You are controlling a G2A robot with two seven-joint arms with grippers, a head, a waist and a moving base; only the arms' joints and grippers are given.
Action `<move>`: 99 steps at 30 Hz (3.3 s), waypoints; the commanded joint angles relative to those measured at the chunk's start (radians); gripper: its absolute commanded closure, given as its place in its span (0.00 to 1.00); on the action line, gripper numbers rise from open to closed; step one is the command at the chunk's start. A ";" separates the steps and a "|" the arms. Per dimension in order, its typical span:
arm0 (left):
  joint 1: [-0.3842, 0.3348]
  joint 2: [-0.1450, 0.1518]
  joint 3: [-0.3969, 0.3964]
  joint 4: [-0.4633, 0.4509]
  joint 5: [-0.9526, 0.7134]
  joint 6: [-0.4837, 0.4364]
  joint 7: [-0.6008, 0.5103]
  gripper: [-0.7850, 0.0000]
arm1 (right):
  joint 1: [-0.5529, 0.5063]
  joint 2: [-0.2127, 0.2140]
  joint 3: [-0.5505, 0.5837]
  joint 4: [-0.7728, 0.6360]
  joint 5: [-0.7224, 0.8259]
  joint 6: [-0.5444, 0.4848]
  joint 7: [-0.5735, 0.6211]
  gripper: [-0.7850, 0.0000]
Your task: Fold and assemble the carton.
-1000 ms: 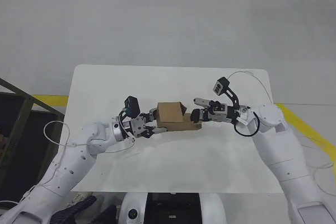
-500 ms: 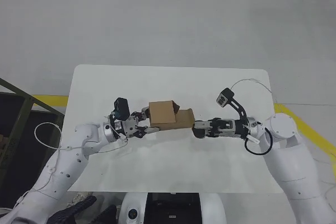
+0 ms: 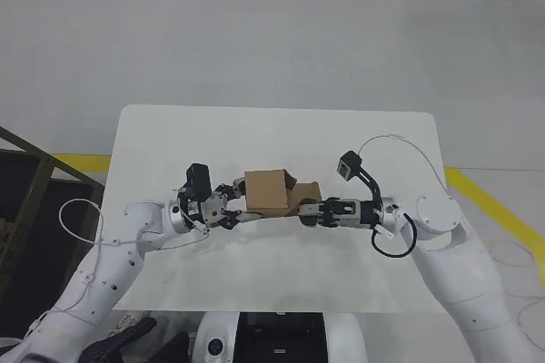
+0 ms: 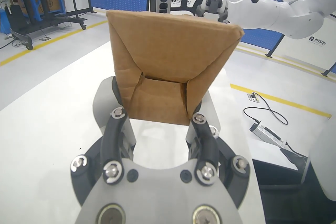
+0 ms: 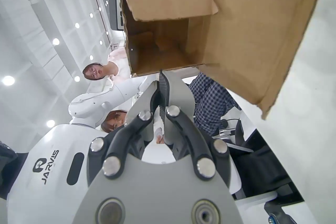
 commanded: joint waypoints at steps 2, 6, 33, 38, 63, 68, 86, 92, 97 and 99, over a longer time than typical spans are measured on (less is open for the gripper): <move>0.004 -0.001 0.000 -0.003 -0.003 -0.008 0.002 0.51 | 0.014 -0.002 -0.013 0.007 0.010 -0.005 -0.001 1.00; 0.008 -0.004 0.004 -0.010 0.003 -0.017 0.004 0.50 | 0.040 -0.010 -0.047 0.018 0.021 -0.013 -0.020 1.00; 0.038 -0.008 -0.011 0.004 0.196 -0.043 0.168 0.53 | 0.000 0.017 0.009 -0.012 -0.010 -0.002 -0.002 1.00; 0.045 -0.007 -0.018 0.000 0.209 -0.043 0.195 0.60 | -0.041 0.036 0.086 -0.055 -0.026 0.018 -0.007 1.00; 0.048 -0.007 -0.017 -0.001 0.213 -0.043 0.204 0.63 | 0.085 0.007 -0.081 0.003 -0.014 -0.066 -0.068 1.00; 0.048 -0.007 -0.017 -0.001 0.213 -0.043 0.204 0.60 | 0.114 -0.005 -0.141 0.003 0.006 -0.057 -0.049 1.00; 0.048 -0.007 -0.017 -0.001 0.213 -0.043 0.204 0.62 | -0.156 0.078 0.203 -0.069 -0.076 0.116 -0.079 1.00; 0.048 -0.007 -0.017 -0.001 0.213 -0.043 0.204 0.64 | -0.210 0.077 0.155 -0.027 -0.058 0.143 -0.079 1.00; 0.048 -0.007 -0.017 -0.001 0.213 -0.043 0.204 0.65 | -0.194 0.057 0.063 0.029 0.021 0.083 -0.089 1.00; 0.048 -0.007 -0.017 -0.001 0.213 -0.043 0.204 0.65 | -0.177 0.047 0.029 0.046 0.070 0.043 -0.084 1.00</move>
